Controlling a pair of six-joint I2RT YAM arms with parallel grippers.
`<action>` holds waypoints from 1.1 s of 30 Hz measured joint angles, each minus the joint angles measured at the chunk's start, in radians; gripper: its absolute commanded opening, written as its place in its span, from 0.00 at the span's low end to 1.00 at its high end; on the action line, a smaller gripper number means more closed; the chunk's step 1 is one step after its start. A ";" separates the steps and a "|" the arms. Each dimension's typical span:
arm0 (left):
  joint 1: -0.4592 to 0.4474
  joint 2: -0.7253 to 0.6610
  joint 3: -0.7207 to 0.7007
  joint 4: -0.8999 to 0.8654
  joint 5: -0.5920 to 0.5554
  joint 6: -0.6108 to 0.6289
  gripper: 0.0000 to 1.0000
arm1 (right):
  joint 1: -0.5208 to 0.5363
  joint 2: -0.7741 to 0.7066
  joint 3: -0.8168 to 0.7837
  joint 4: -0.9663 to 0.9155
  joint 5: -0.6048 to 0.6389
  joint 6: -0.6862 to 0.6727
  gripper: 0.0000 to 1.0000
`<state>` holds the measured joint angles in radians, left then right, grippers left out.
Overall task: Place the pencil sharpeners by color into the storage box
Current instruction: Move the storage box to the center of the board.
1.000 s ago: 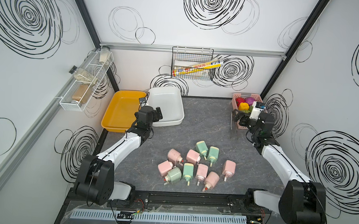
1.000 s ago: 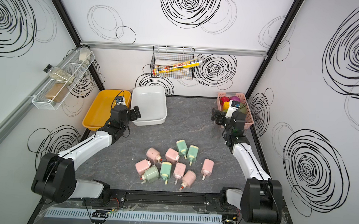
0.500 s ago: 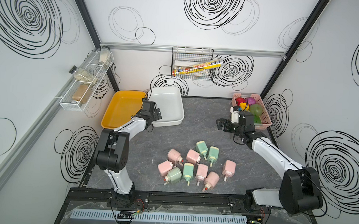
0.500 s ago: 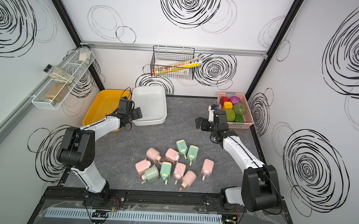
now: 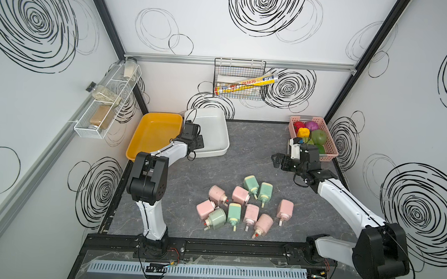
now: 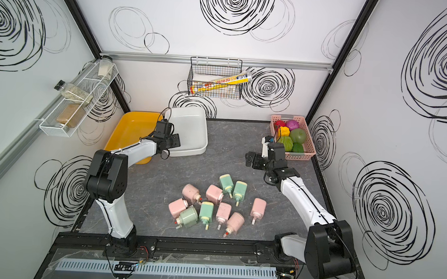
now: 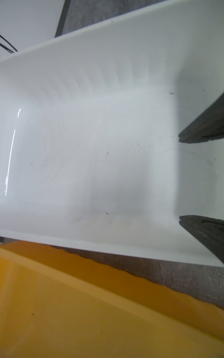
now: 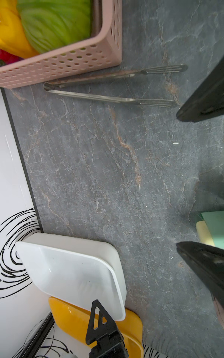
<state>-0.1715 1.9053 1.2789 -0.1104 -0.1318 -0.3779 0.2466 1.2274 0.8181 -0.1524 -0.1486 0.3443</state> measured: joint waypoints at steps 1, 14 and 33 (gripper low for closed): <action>-0.006 0.005 0.003 -0.005 -0.003 -0.001 0.72 | 0.000 -0.004 -0.001 -0.004 0.000 0.000 1.00; 0.028 -0.096 -0.060 -0.009 -0.101 -0.009 0.89 | 0.004 -0.008 -0.002 -0.019 -0.006 0.000 1.00; -0.054 -0.002 -0.032 0.006 -0.001 -0.048 0.93 | 0.014 -0.021 -0.002 -0.022 -0.008 0.006 1.00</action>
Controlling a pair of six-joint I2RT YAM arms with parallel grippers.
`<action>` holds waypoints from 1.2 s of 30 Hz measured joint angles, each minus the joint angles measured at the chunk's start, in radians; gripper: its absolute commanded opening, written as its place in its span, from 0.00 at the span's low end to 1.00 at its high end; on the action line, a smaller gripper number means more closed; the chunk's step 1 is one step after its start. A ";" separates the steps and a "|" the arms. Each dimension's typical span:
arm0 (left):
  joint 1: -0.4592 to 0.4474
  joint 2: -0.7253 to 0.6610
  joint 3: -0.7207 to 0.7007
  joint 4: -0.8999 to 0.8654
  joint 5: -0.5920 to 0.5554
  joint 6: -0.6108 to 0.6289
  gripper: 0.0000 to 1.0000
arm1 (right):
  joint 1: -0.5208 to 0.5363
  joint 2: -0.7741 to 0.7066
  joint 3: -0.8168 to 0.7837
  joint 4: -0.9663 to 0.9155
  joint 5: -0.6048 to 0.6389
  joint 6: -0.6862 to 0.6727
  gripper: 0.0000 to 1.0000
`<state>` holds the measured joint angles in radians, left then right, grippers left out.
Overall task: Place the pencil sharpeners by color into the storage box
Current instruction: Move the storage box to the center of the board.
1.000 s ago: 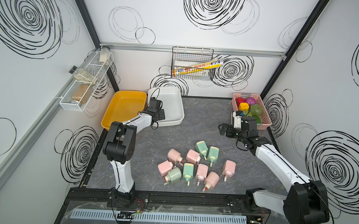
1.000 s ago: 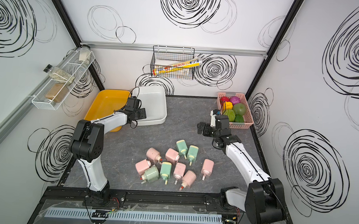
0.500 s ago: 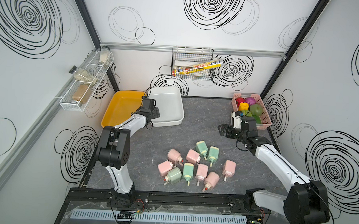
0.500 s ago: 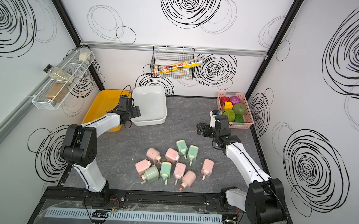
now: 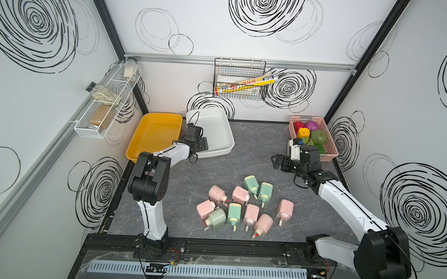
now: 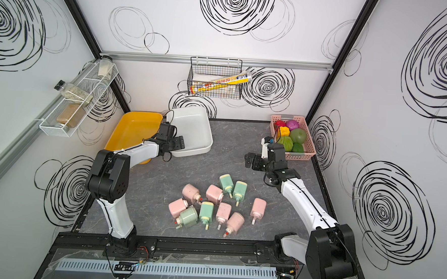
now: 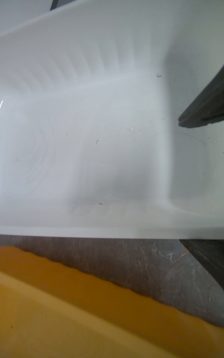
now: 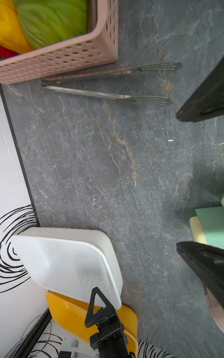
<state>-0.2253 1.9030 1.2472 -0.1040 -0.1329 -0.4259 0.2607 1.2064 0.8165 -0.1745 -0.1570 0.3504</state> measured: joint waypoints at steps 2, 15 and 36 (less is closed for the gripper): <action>-0.048 0.001 0.000 0.003 0.005 -0.029 0.94 | 0.000 0.000 -0.001 0.001 -0.002 0.004 1.00; -0.379 -0.063 -0.018 0.042 0.045 -0.146 0.99 | 0.006 0.057 -0.040 0.096 0.004 0.219 1.00; -0.219 -0.595 -0.500 0.149 0.072 -0.249 0.99 | 0.209 0.645 0.337 0.177 0.218 0.418 0.64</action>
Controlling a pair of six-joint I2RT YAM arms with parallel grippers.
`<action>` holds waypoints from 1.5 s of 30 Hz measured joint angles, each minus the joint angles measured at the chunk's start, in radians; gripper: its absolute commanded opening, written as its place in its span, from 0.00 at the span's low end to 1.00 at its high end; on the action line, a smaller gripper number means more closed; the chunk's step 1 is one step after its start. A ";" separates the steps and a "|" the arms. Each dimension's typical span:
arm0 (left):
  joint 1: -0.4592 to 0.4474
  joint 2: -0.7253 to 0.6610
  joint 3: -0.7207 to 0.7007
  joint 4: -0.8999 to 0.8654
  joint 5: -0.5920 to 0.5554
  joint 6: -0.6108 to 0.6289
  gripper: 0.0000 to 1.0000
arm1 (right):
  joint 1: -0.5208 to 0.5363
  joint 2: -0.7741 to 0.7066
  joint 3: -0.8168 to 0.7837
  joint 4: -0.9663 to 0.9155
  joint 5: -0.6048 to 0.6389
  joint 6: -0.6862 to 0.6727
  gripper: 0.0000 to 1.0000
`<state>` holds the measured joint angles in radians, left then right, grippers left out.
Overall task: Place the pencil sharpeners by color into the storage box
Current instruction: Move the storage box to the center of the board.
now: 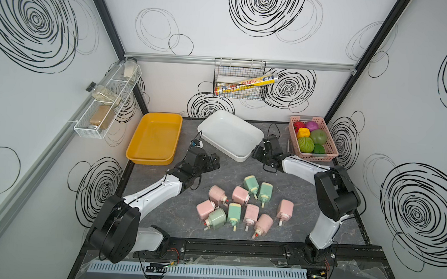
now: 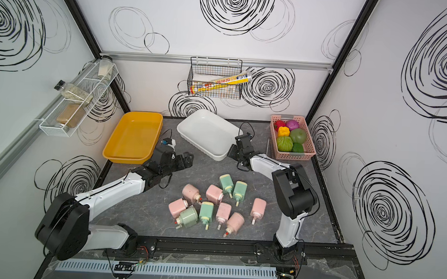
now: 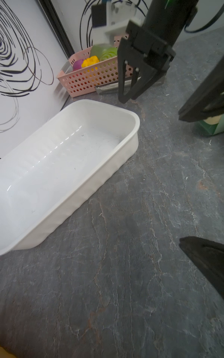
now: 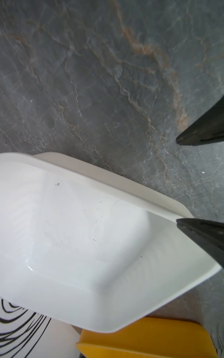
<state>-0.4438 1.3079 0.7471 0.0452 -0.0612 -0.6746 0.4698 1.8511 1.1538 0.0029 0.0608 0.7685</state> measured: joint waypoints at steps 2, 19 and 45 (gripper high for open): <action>-0.005 -0.029 -0.001 -0.002 -0.021 -0.003 0.99 | 0.007 0.039 0.040 0.005 0.011 0.017 0.65; -0.008 -0.050 -0.043 -0.018 -0.047 -0.018 0.99 | 0.051 0.189 0.243 -0.013 0.132 0.112 0.47; -0.021 0.051 0.026 -0.047 -0.053 -0.010 0.99 | 0.033 0.206 0.251 -0.070 0.253 0.057 0.00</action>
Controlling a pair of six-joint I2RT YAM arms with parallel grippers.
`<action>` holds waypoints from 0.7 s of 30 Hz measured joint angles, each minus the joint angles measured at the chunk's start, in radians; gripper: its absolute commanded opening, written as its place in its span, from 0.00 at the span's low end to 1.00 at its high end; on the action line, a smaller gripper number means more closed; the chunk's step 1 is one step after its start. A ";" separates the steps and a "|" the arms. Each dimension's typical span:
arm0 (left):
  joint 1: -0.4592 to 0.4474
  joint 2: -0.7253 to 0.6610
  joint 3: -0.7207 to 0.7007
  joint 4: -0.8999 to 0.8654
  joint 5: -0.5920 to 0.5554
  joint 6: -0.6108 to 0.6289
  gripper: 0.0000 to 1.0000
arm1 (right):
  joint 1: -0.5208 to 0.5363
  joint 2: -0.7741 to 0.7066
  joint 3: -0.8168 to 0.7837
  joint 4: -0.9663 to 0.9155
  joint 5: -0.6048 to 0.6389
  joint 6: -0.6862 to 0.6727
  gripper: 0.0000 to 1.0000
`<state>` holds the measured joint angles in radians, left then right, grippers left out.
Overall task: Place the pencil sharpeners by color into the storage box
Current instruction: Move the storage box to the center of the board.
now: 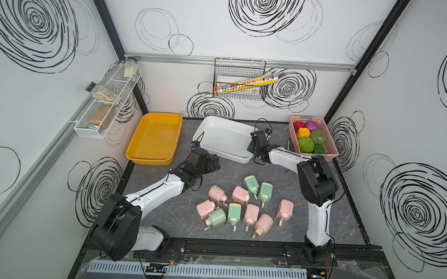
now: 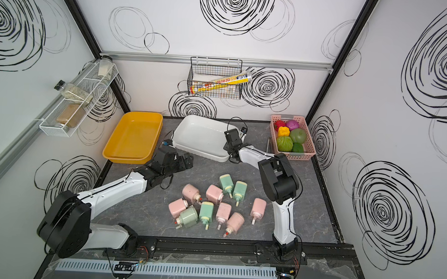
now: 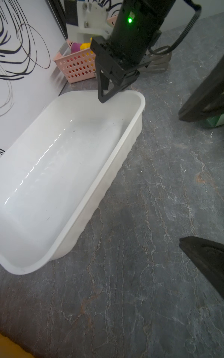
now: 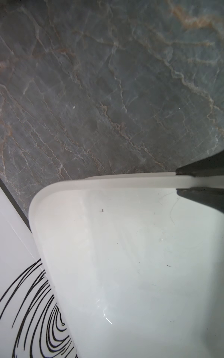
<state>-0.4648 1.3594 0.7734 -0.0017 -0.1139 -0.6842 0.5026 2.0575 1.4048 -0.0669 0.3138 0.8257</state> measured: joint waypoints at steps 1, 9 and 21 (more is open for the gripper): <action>0.000 0.006 0.005 -0.001 -0.002 0.005 0.99 | -0.005 -0.001 0.000 0.000 -0.005 -0.009 0.00; 0.011 0.072 0.061 0.011 -0.004 0.034 0.99 | -0.130 -0.016 -0.002 -0.002 -0.161 -0.218 0.00; 0.082 0.223 0.169 0.079 -0.007 0.069 0.99 | -0.349 -0.031 0.018 -0.097 -0.378 -0.618 0.00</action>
<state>-0.3824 1.5822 0.9421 0.0772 -0.1211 -0.6151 0.1535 2.0270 1.4227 -0.1635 -0.0647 0.2081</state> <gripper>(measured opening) 0.992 0.098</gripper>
